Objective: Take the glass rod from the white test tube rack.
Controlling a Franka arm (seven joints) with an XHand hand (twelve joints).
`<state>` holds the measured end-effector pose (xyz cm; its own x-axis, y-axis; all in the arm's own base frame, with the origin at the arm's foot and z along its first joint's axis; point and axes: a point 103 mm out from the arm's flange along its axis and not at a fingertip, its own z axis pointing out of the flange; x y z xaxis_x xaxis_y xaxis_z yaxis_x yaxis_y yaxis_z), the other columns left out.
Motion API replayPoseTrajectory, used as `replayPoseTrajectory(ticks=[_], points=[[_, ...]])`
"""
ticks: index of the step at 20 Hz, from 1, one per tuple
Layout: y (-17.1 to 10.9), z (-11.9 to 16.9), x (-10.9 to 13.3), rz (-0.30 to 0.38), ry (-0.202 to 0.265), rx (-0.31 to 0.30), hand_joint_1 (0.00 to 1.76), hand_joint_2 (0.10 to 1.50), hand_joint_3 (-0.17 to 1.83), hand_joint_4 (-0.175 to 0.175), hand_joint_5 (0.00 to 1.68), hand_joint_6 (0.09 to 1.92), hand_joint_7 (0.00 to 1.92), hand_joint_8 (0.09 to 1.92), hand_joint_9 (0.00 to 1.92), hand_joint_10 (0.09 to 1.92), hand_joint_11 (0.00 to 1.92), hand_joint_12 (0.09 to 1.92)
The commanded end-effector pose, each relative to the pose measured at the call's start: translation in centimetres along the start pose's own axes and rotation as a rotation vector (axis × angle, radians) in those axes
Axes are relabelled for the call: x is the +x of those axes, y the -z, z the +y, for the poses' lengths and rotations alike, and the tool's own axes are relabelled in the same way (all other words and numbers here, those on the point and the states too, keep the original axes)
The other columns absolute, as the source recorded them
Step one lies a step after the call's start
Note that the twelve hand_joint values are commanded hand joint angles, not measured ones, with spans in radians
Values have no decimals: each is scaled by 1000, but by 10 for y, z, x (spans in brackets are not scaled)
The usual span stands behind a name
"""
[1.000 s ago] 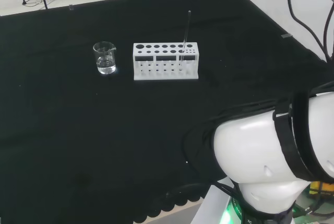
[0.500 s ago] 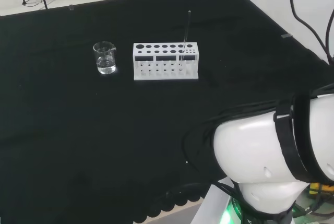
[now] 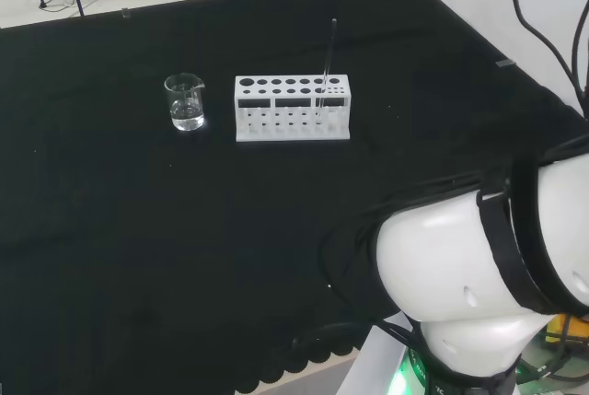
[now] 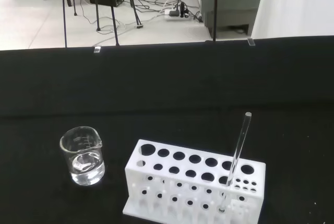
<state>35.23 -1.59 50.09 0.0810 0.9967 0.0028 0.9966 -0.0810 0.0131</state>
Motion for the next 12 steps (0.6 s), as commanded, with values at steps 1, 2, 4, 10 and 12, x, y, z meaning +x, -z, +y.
replayPoseTrajectory(ticks=[1,2,4,10,12], points=[[-4,45,-30,17,-18,-1,642,849,604,-162,211,87,247,905,433,878,193,1422],[-6,49,-33,19,-19,0,641,850,603,-161,213,87,252,906,436,878,195,1421],[-11,55,-39,22,-19,4,639,852,601,-161,217,87,264,908,440,877,197,1420],[-29,78,-51,17,-16,27,635,858,596,-161,225,87,289,911,448,873,201,1417],[-36,84,-55,27,17,16,633,860,595,-161,227,87,294,911,450,872,202,1417]])
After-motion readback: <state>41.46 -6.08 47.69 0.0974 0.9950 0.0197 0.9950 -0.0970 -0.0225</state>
